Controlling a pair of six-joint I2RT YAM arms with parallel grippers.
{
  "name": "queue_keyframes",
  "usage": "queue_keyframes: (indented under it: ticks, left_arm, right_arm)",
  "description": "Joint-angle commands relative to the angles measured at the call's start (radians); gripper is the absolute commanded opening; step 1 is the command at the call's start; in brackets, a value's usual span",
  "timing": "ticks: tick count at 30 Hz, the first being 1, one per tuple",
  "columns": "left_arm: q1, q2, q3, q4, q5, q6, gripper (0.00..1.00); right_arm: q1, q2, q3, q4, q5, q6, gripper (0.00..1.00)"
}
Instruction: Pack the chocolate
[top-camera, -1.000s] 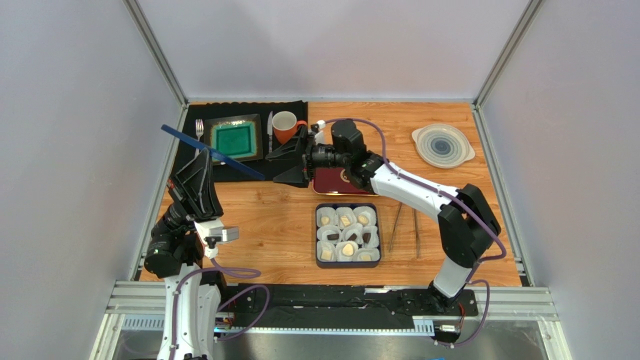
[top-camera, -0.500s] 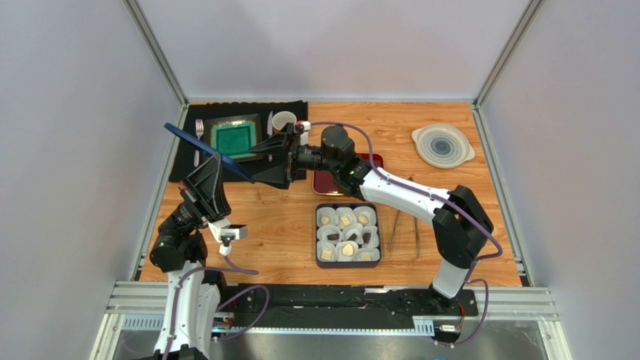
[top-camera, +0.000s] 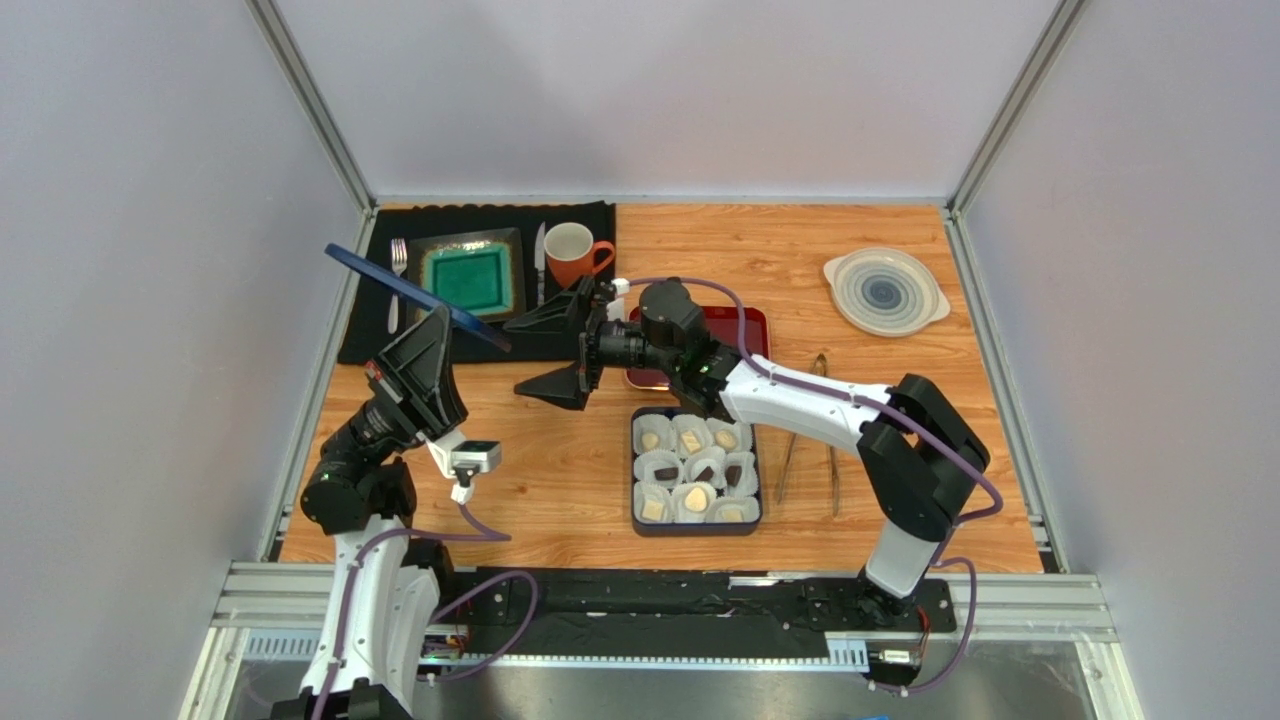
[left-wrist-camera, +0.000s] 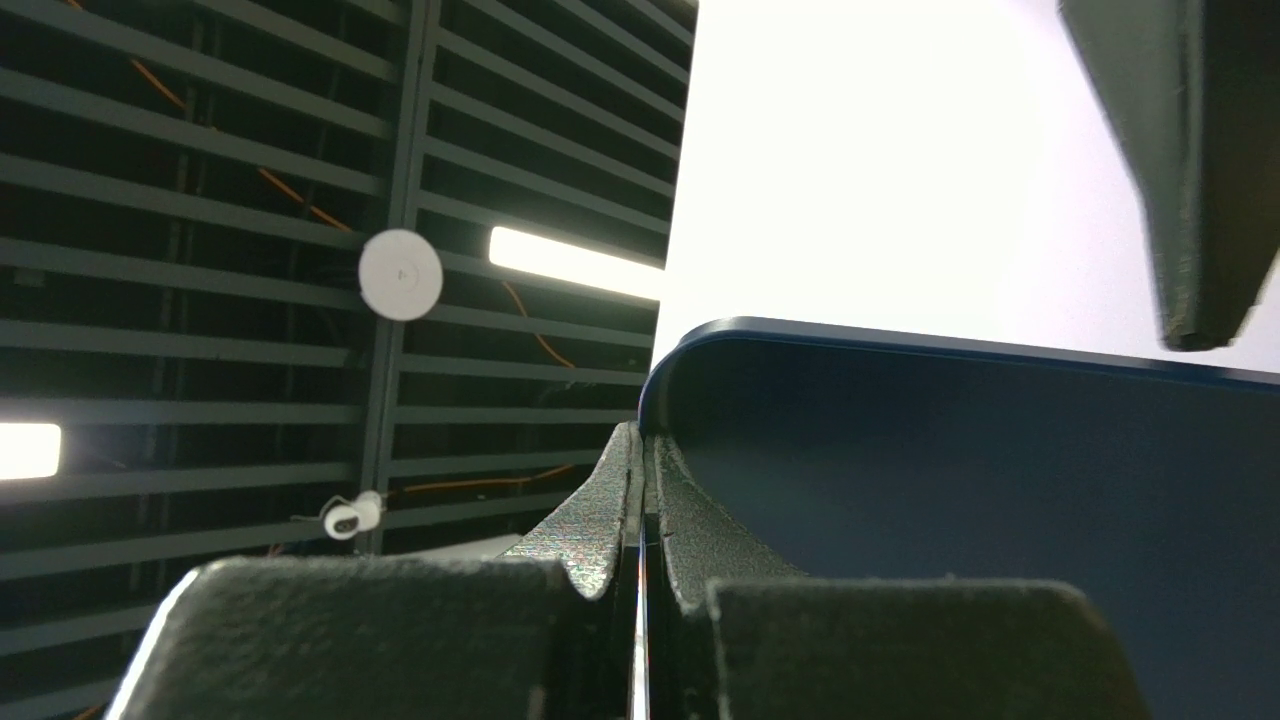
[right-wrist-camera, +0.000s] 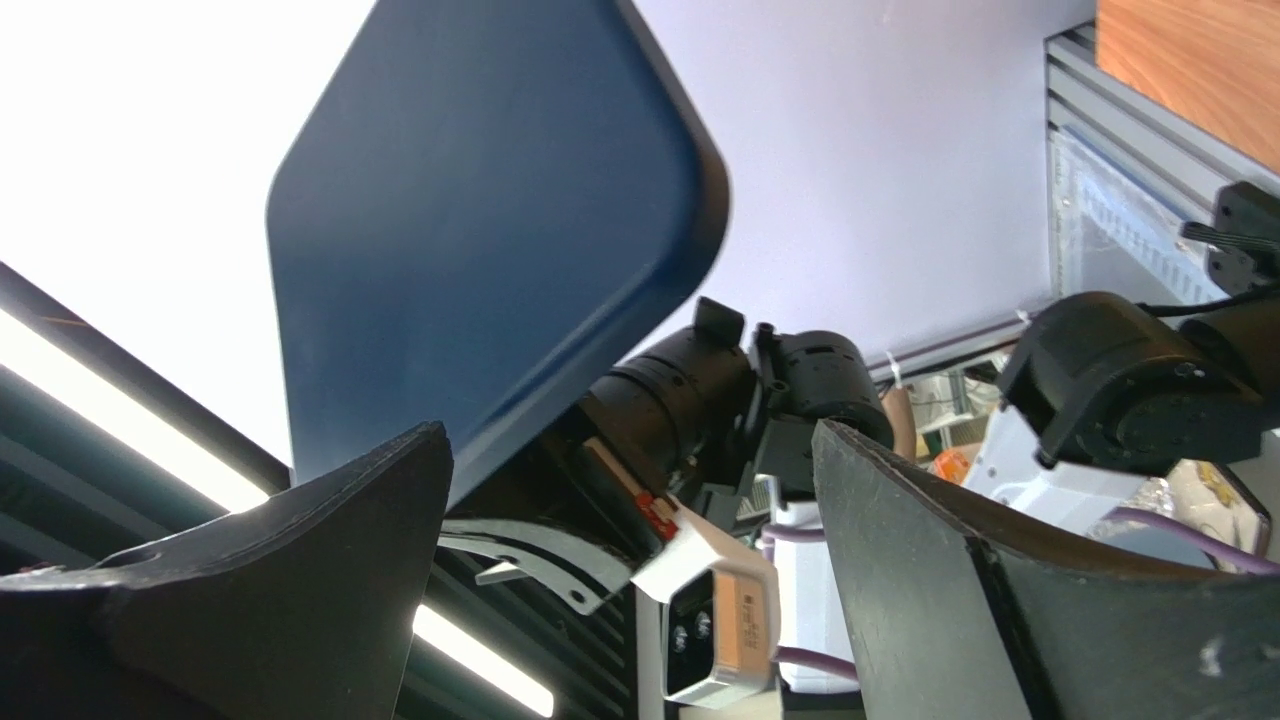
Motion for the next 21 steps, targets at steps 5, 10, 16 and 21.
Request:
queue_keyframes:
  ticks: [5, 10, 16, 21]
  left_arm:
    - [-0.012, -0.046, 0.005, 0.065, 0.022, 0.106, 0.00]
    - [-0.013, -0.039, 0.006, 0.043, 0.007, 0.135, 0.00]
    - [-0.013, -0.057, -0.018, 0.043, 0.019, 0.129, 0.00]
    - [-0.013, -0.098, -0.057, 0.017, 0.035, 0.126, 0.00]
  right_arm:
    - [0.006, 0.044, 0.203, 0.066, 0.099, 0.081, 0.93]
    - [0.026, 0.144, 0.374, -0.006, 0.111, 0.083, 0.94]
    - [0.046, 0.161, 0.397, -0.007, 0.177, 0.095, 0.88]
    - [0.013, 0.127, 0.336, 0.044, 0.229, 0.091, 0.58]
